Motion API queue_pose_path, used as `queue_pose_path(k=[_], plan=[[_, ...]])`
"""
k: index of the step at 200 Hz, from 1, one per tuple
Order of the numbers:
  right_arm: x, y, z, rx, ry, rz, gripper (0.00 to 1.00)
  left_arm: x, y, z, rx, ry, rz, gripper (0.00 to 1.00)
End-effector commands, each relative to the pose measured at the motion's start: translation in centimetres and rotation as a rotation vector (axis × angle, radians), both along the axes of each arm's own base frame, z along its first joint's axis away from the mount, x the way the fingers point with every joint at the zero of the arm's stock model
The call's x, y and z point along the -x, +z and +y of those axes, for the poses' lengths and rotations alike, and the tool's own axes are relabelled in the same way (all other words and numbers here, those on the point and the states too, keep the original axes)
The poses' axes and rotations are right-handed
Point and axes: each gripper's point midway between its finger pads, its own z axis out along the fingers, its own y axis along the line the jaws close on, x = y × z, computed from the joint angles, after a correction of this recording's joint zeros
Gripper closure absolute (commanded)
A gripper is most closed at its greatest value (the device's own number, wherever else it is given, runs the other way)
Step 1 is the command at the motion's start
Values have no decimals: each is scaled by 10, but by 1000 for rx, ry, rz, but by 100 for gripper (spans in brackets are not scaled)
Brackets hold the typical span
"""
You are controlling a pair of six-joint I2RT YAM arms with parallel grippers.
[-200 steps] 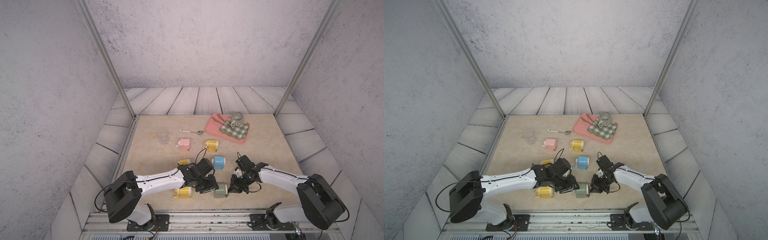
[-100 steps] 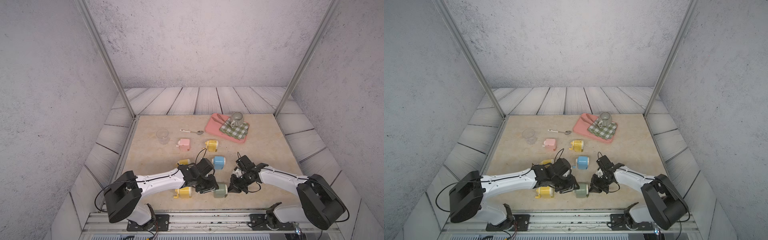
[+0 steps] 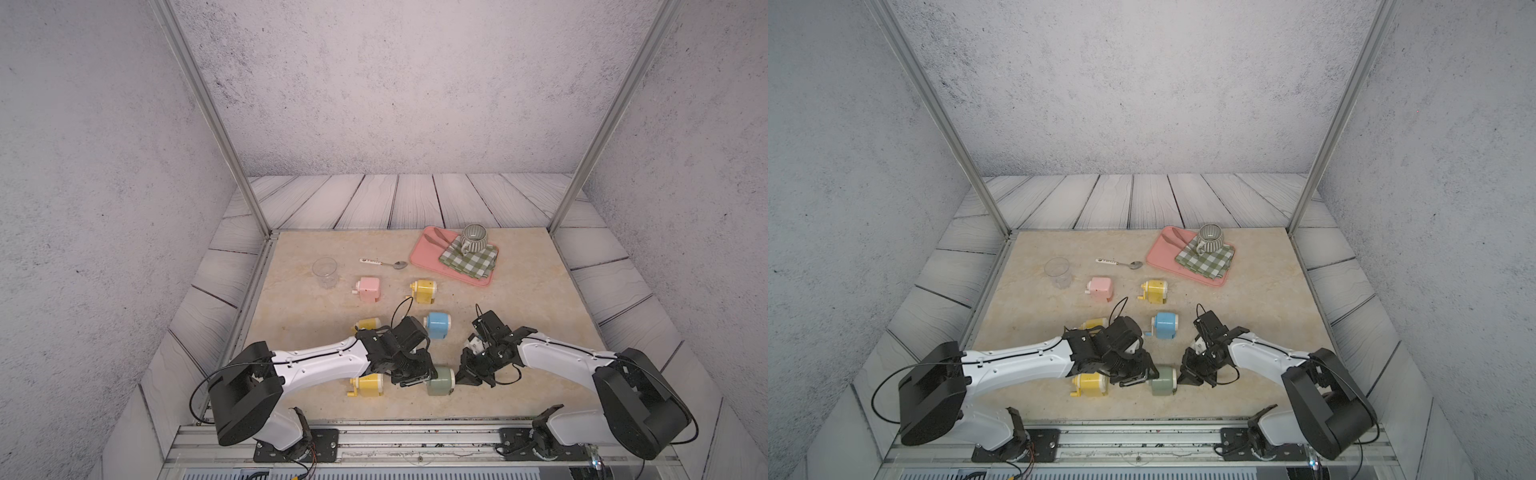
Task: Put the tray back into the pencil sharpener
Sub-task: Close the container of the pencil sharpener.
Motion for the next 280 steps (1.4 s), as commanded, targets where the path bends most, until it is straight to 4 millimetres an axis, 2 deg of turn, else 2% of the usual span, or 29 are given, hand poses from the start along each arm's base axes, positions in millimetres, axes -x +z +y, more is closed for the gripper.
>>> queue_pose_path(k=[1,210,280], plan=[[3,1,4,-33,2,15,100,18,-50,45,-232,16,79,52],[12,-1,12,-99,-5,68,100,18,-53,42,-227,11,88,52],[11,6,17,-135,4,65,100,18,-52,39,-223,3,85,52]])
